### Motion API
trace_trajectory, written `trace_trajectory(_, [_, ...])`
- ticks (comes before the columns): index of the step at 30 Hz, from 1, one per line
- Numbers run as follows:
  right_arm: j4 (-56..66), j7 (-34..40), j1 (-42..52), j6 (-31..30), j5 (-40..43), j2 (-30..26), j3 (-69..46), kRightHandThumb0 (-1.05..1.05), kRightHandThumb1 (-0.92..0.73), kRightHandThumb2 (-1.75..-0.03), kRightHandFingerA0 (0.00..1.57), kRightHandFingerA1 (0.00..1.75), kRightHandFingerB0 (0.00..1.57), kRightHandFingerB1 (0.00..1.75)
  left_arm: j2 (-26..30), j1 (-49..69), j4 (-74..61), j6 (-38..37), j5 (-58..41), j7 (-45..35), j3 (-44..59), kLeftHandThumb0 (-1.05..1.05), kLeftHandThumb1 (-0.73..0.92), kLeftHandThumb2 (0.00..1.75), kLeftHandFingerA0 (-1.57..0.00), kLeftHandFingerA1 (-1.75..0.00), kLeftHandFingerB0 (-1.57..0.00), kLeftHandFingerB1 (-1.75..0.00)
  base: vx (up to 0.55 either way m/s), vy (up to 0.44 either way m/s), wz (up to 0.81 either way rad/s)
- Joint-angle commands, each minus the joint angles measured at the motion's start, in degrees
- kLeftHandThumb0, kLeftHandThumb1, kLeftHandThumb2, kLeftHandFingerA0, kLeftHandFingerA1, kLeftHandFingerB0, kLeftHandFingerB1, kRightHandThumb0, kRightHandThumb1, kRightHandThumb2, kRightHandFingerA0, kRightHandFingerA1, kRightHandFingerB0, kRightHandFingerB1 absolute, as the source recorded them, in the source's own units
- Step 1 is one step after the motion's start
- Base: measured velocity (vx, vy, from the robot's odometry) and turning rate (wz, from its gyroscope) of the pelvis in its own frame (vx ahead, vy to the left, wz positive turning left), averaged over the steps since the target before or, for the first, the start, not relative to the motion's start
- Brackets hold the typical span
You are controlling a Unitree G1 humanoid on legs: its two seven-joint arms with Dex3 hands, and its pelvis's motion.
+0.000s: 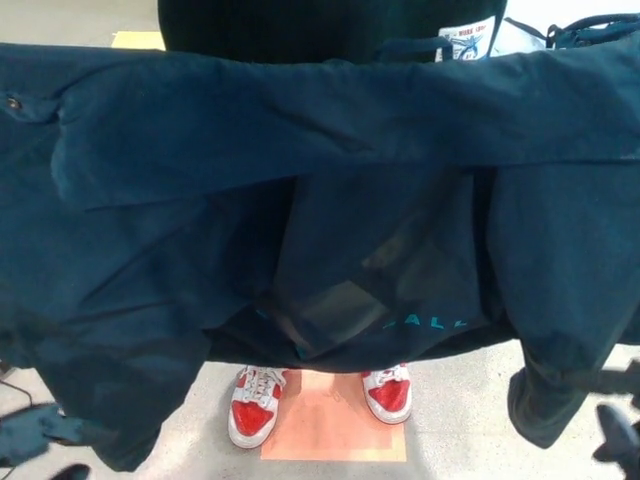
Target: A person hands a coat to the robot and the robot grabs it with both hands and holds it while the person wears the coat.
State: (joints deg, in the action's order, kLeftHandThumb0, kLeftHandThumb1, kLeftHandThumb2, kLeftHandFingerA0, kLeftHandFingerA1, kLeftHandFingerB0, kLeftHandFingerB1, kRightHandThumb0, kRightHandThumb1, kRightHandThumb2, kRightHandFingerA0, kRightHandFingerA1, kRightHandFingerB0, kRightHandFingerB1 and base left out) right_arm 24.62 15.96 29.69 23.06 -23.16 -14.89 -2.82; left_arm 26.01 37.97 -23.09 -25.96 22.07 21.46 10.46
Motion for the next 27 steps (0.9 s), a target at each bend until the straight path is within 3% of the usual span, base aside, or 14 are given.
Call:
trace_trajectory(1, [23.96,1.58,-8.90,12.26,24.91,-3.29,-15.22,-0.23,-0.79,-0.63,1.29,0.82,0.67,0.69,13.04,-7.00,-26.71,-13.47,-37.03,-6.12,23.32,-0.42,0.51,0.56,-1.23,-0.62,-1.00,-0.59,0.00,0.000,0.00])
trace_trajectory(4, [27.10,1.41,-15.09,7.38,27.01,-5.76,-18.65,-0.23,-0.77,-0.63,1.28,0.82,0.64,0.71,15.70,-13.21,-28.28,-8.62,-37.74,-5.56,26.58,-0.51,0.32,0.74,-1.19,-0.82,-0.95,-0.72,0.00,0.000,0.00])
trace_trajectory(8, [28.49,1.27,-22.65,1.57,28.91,-9.07,-22.47,-0.23,-0.78,-0.63,1.33,0.84,0.73,0.75,20.07,-17.87,-28.51,-4.08,-40.32,-6.97,30.54,-0.51,0.49,0.56,-1.39,-0.63,-1.05,-0.57,0.00,0.000,0.00])
trace_trajectory(12, [27.15,0.17,-28.98,-2.02,31.01,-13.86,-27.02,-0.24,-0.75,-0.62,1.31,0.80,0.73,0.74,15.35,-29.73,-34.50,5.19,-35.80,1.31,20.97,-0.60,0.45,0.56,-1.45,-0.65,-1.14,-0.64,0.00,0.000,0.00])
trace_trajectory(13, [26.79,-0.41,-31.43,-3.81,32.58,-15.65,-28.04,-0.25,-0.71,-0.62,1.27,0.80,0.72,0.74,18.05,-30.08,-34.97,7.34,-37.90,-0.26,22.38,-0.61,0.47,0.59,-1.40,-0.67,-1.06,-0.63,0.00,0.000,0.00])
trace_trajectory(14, [26.30,-1.03,-32.56,-4.64,34.00,-17.12,-28.49,-0.31,-0.55,-0.93,1.05,0.91,0.68,0.77,18.82,-32.18,-34.13,8.43,-37.11,-0.60,21.96,-0.62,0.45,0.55,-1.27,-0.61,-1.03,-0.59,0.00,0.000,0.00])
trace_trajectory(16, [24.94,-3.53,-34.99,-7.16,37.28,-21.14,-30.29,-0.30,-0.54,-0.94,1.00,0.89,0.63,0.74,22.32,-38.09,-28.30,8.23,-34.40,-4.53,21.86,-0.65,0.49,0.56,-1.17,-0.56,-0.94,-0.55,0.00,0.000,0.00])
trace_trajectory(17, [23.75,-4.51,-36.88,-8.53,36.68,-22.67,-30.59,-0.34,-0.68,-0.59,1.04,0.71,0.63,0.63,27.79,-38.34,-23.21,5.68,-37.96,-10.16,24.01,-0.60,0.51,0.56,-1.00,-0.50,-0.81,-0.51,0.00,0.000,0.00])
trace_trajectory(20, [19.51,-10.68,-40.01,-13.35,39.58,-29.87,-31.61,-0.42,-0.63,-0.59,0.75,0.57,0.49,0.46,37.02,-41.19,-15.12,11.45,-47.04,-20.32,23.59,-0.62,0.33,0.68,-0.71,-0.53,-0.65,-0.49,0.00,0.000,0.00])
trace_trajectory(21, [17.88,-13.34,-40.49,-15.10,40.35,-32.31,-31.42,-0.57,-0.51,-0.84,0.47,0.58,0.32,0.49,39.40,-42.63,-12.28,12.85,-45.36,-23.03,21.58,-0.72,0.42,0.80,-0.40,-0.46,-0.40,-0.44,0.00,0.000,0.00])
trace_trajectory(22, [16.10,-16.35,-40.97,-17.19,41.11,-35.07,-31.23,-0.57,-0.51,-0.84,0.47,0.58,0.32,0.49,42.20,-44.19,-8.96,14.28,-43.51,-26.24,19.32,-0.72,0.42,0.80,-0.40,-0.46,-0.40,-0.44,0.00,0.000,0.00])
trace_trajectory(23, [14.61,-18.33,-41.74,-18.26,41.48,-37.04,-30.94,-0.57,-0.60,-0.59,0.49,0.47,0.36,0.35,43.21,-46.28,-6.23,14.64,-42.47,-27.97,16.60,-0.71,0.48,0.57,-0.41,-0.36,-0.38,-0.33,0.00,0.000,0.00])
trace_trajectory(24, [13.34,-19.74,-42.63,-19.11,40.98,-38.55,-30.27,-0.67,-0.49,-0.82,0.35,0.52,0.25,0.44,43.74,-48.74,-3.71,14.59,-41.12,-29.24,13.84,-0.72,0.50,0.56,-0.34,-0.34,-0.31,-0.31,0.00,0.000,0.00])
trace_trajectory(27, [9.91,-25.10,-45.24,-24.01,39.18,-44.35,-26.70,-0.78,-0.49,-0.85,0.24,0.49,0.13,0.40,44.85,-56.57,2.89,16.66,-35.53,-33.66,5.08,-0.74,0.51,0.57,-0.30,-0.34,-0.28,-0.30,0.00,0.000,0.00])
